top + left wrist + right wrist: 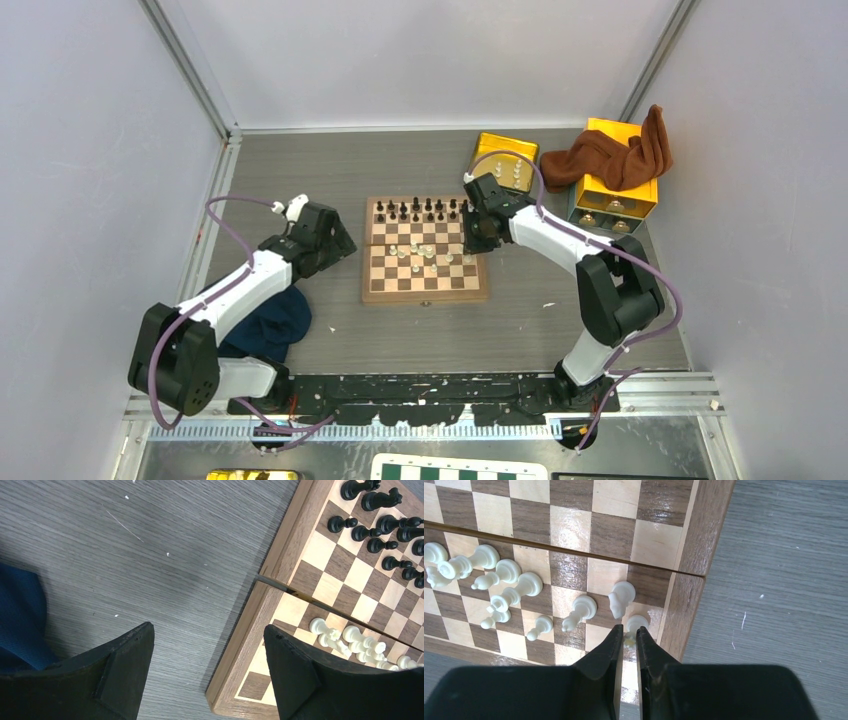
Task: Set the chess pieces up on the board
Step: Pick up the chess piece from the chessboard, then place the chess piece on the chessboard.
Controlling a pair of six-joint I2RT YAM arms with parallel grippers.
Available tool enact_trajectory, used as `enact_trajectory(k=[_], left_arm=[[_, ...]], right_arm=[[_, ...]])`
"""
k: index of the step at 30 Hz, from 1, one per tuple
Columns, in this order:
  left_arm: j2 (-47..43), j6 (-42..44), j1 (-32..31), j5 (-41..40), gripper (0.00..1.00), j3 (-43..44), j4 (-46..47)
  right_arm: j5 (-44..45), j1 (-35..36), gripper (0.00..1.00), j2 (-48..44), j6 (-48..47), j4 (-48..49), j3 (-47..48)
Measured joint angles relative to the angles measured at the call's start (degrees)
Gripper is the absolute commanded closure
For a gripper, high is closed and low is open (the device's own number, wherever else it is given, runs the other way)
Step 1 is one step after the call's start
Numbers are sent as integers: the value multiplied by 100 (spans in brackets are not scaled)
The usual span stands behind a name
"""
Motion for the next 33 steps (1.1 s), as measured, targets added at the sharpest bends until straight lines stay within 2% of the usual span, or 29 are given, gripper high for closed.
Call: enact_trajectory(k=[9,20,33], left_arm=[[-109,-44,0,42,19,-48,-4],[-227,-129,0,42,20,-66,-11],[-227,-133,0,87,21,-66,-13]], right_arm=[[20,15,98,-466,46,-162,-190],[-9,199,98,-1139,356,-155,-981],[-68,315,98,-1307,549,-20,-1300]])
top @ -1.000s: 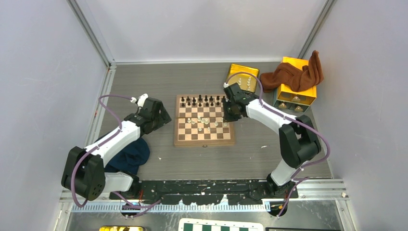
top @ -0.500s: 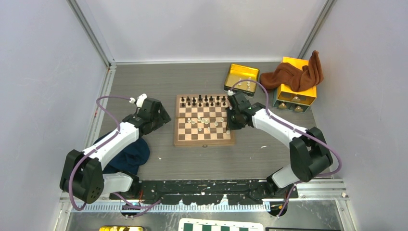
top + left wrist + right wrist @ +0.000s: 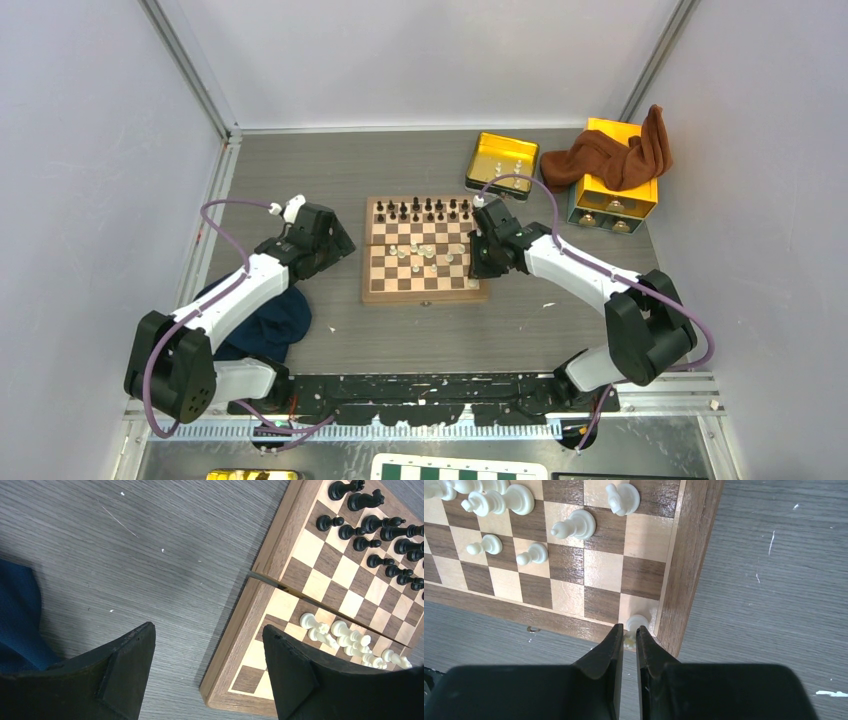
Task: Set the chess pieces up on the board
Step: Place the chess piece on the chessboard.
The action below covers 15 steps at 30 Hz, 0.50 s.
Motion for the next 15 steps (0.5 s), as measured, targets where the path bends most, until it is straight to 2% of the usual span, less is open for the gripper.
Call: enact_trajectory(k=[15], left_arm=[[0,2,0,0,21,0,-7]], right_arm=[[-22,0,96,4,11,291,-63]])
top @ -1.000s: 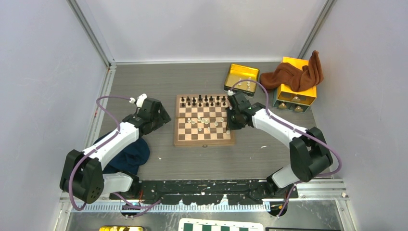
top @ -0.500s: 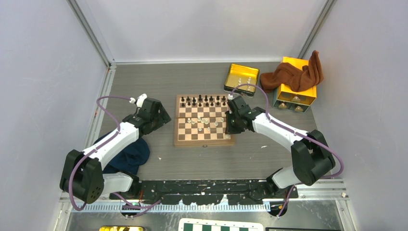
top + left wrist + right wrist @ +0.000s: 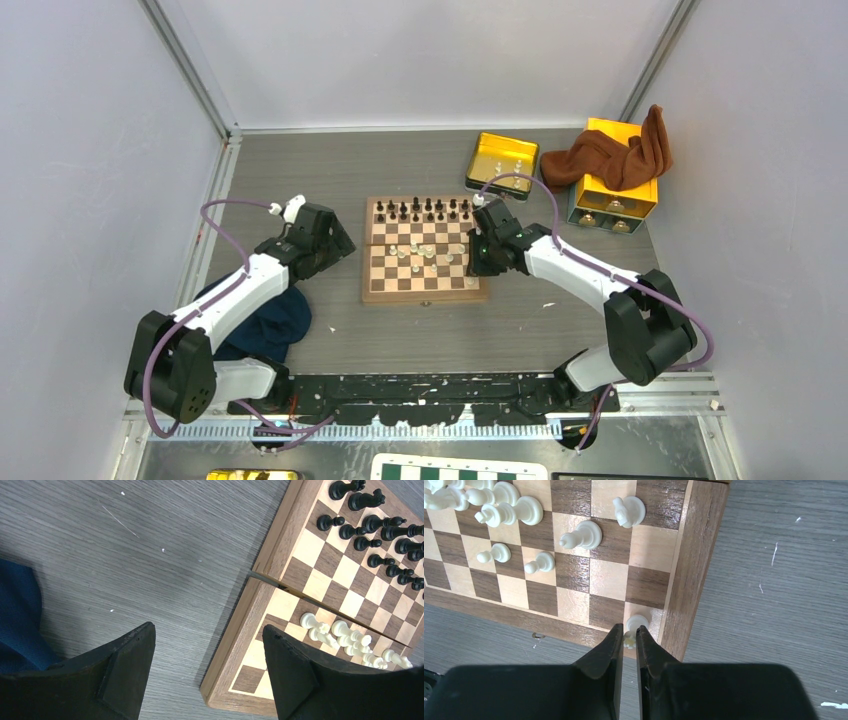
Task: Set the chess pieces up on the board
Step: Place the chess piece on the chessboard.
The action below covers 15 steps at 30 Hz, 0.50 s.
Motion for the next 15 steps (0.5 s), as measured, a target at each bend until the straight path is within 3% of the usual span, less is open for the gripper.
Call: enact_trajectory(k=[8,15], left_arm=[[0,2,0,4,21,0,0],[0,2,0,20,21,0,0]], right_arm=[[0,0,94,4,4,57,-92],[0,0,77,4,9,96,-105]])
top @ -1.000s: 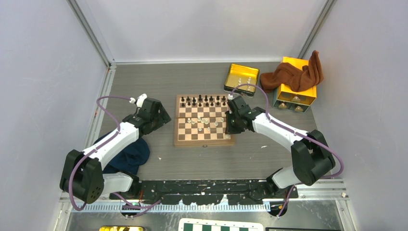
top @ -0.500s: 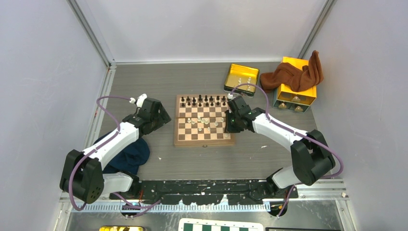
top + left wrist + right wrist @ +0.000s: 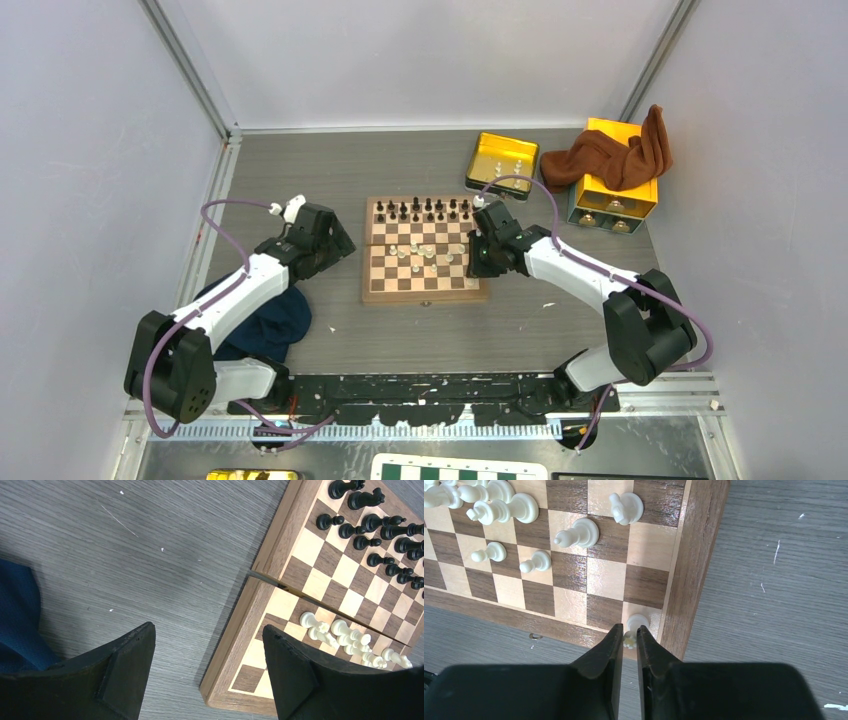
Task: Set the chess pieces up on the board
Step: Place the chess piece on the chessboard.
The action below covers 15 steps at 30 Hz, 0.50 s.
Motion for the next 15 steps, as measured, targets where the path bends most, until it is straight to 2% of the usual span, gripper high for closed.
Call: enact_trajectory(k=[6,15], left_arm=[[0,0,0,4,21,-2,0],[0,0,0,24,21,-2,2]], right_arm=[[0,0,67,0,11,0,0],[0,0,66,0,-46,-116,79]])
